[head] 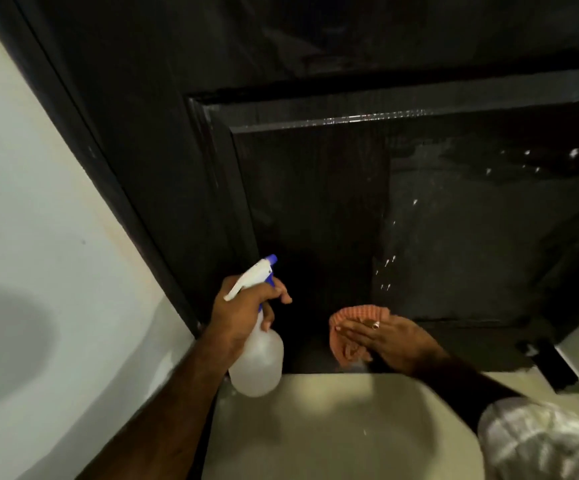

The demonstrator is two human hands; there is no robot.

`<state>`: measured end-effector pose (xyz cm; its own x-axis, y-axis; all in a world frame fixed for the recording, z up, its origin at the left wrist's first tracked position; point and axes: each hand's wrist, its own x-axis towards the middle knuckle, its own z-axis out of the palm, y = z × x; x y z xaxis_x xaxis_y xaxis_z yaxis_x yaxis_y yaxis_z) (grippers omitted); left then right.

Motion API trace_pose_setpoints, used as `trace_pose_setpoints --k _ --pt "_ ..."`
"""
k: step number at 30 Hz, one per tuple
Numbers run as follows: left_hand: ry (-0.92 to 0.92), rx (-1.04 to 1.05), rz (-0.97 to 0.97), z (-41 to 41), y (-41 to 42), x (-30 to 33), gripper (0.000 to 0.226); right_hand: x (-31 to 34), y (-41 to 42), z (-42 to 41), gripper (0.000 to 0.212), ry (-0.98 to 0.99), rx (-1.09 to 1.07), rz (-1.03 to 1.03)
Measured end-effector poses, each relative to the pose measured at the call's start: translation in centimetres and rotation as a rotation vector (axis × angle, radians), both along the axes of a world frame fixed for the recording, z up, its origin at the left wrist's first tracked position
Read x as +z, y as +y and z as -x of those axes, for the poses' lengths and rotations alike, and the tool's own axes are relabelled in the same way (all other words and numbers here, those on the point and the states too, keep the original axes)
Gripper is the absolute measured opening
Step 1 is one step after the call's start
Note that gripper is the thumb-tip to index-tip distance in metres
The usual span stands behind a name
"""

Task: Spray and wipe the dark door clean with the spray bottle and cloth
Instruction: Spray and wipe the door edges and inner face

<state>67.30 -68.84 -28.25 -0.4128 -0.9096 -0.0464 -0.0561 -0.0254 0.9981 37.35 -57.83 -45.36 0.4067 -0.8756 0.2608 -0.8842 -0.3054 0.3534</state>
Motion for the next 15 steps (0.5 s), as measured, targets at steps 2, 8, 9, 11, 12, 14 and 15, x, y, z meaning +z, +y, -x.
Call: trace_pose_setpoints --k 2,8,9,11,12,14,15 --pt "-0.008 -0.018 0.004 0.6 -0.2 0.9 0.016 6.2 -0.6 1.2 0.076 -0.012 0.070 0.093" --pt "0.126 -0.102 0.096 2.9 -1.3 4.1 0.015 24.9 -4.4 -2.3 0.061 -0.015 0.055 0.555" --pt "0.133 -0.114 0.110 3.0 -1.4 4.1 0.018 26.4 -4.7 -2.7 0.061 -0.070 -0.015 0.654" --pt "0.139 -0.112 0.126 3.0 -1.5 3.6 0.018 26.7 -5.3 -3.0 0.062 -0.195 -0.184 0.812" --pt "0.140 -0.109 0.129 2.9 -1.4 3.4 0.015 25.8 -5.5 -3.3 0.062 -0.266 -0.232 0.844" --pt "0.129 -0.097 0.103 2.9 -0.8 1.9 0.013 20.8 -5.4 -4.0 0.060 -0.347 -0.257 0.812" --pt "0.120 -0.083 0.078 2.9 -0.4 1.1 0.015 17.6 -5.1 -4.0 0.062 -0.345 -0.243 0.754"
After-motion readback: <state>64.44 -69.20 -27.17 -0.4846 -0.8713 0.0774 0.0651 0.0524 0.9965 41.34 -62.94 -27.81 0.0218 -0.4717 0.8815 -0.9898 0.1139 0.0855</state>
